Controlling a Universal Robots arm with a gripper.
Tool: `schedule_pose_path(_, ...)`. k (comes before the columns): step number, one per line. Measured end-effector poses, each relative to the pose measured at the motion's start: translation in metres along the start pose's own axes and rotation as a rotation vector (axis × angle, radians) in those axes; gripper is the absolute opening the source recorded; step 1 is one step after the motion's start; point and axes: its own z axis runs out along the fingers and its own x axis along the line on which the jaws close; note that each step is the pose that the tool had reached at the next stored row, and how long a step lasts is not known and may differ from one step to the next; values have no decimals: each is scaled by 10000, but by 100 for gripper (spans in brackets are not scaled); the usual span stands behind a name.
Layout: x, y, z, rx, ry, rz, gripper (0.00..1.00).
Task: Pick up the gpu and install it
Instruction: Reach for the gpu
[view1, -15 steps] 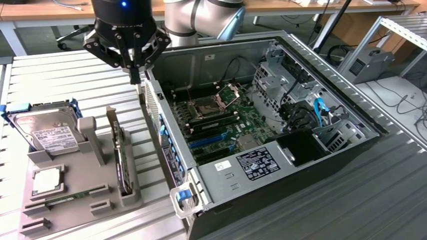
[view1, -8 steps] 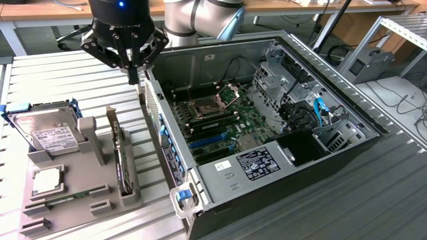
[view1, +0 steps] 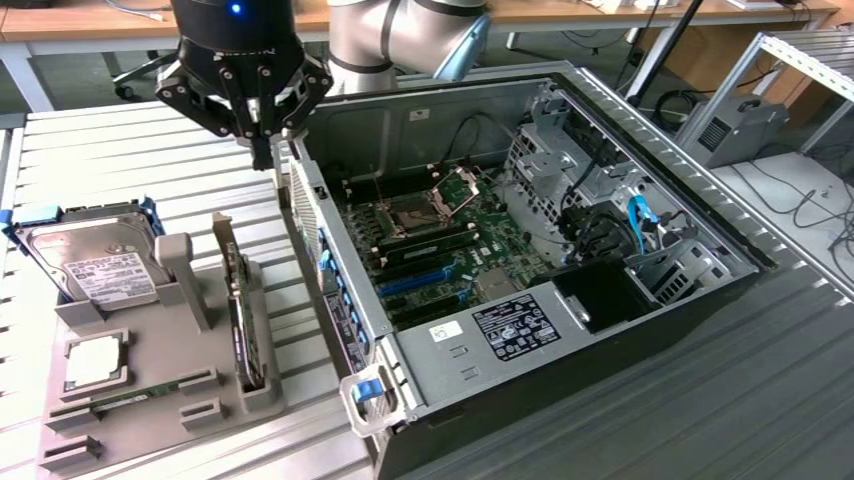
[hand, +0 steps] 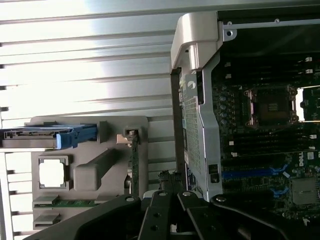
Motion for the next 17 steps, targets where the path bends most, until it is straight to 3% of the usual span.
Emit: schedule_pose_path(17,77,-6,-2,0,0,-1,11)
